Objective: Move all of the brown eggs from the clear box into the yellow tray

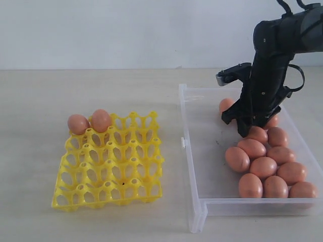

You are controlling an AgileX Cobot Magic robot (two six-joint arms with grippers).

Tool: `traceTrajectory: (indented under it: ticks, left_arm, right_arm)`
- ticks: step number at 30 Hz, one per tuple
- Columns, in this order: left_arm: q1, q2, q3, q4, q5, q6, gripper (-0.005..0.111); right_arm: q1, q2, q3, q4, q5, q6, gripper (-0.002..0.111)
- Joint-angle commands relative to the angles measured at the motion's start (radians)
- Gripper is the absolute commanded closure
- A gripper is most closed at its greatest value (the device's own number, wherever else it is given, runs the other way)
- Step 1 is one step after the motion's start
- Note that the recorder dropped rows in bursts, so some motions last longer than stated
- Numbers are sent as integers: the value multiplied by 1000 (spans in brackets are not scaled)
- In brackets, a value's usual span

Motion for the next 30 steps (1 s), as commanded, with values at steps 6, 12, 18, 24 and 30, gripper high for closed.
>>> traceTrajectory:
  ticks: [6,12,18,24,30]
  left_arm:
    - [-7,-4,4,-7,0,-8,29]
    - [-7,-4,4,-7,0,-8,29]
    - [-7,-4,4,-7,0,-8,29]
    - [-7,-4,4,-7,0,-8,29]
    - [-7,-4,4,-7,0,-8,29]
  right_arm:
    - [-8,29,-46,-31,113,-29,65]
    - [-8,41,-46,-27,150,-27,65]
    - [-8,48,-46,-21,109,30,67]
    - [-8,48,-8,130,-188,10,108]
    - [-4,33,254,523,-681,-333,108]
